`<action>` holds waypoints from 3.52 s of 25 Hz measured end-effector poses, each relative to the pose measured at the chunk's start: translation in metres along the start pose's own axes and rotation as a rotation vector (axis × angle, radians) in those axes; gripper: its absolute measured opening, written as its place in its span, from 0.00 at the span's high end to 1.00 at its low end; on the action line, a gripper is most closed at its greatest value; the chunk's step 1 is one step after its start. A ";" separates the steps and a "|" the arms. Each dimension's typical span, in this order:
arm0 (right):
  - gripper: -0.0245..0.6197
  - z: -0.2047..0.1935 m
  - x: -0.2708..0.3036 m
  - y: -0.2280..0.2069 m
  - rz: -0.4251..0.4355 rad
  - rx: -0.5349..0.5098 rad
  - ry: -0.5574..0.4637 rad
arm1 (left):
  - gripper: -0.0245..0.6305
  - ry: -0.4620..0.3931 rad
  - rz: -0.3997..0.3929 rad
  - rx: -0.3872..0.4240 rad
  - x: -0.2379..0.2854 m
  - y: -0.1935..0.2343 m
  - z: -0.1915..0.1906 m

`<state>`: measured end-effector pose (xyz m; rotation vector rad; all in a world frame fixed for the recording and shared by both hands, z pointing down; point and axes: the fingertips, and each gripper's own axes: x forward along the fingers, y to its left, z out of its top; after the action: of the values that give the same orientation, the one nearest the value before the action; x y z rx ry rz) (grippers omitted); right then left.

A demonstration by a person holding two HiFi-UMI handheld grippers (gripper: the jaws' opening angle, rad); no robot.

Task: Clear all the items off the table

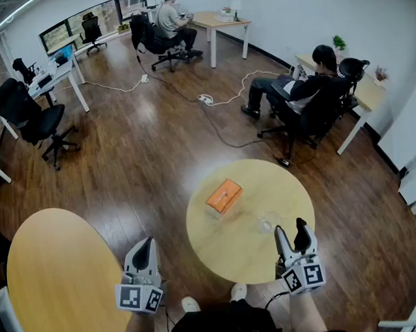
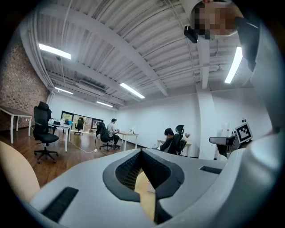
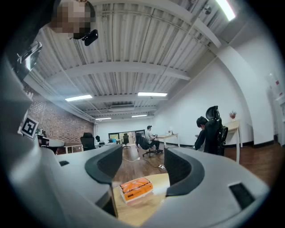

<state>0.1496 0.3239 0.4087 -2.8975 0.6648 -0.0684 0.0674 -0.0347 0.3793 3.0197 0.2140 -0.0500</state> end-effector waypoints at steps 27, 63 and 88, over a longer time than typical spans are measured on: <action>0.18 -0.210 0.062 -0.068 0.118 -0.026 0.374 | 0.95 0.268 -0.120 -0.037 0.117 -0.077 -0.148; 0.31 -0.213 0.105 -0.055 0.239 -0.135 0.248 | 0.95 0.348 -0.145 -0.140 0.097 -0.085 -0.185; 0.31 -0.016 0.142 0.319 0.756 -0.146 -0.016 | 0.96 -0.094 0.329 0.008 -0.141 0.154 0.036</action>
<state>0.1390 -0.0230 0.3701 -2.5580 1.7555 0.1032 -0.0512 -0.2098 0.3667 3.0065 -0.2919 -0.1630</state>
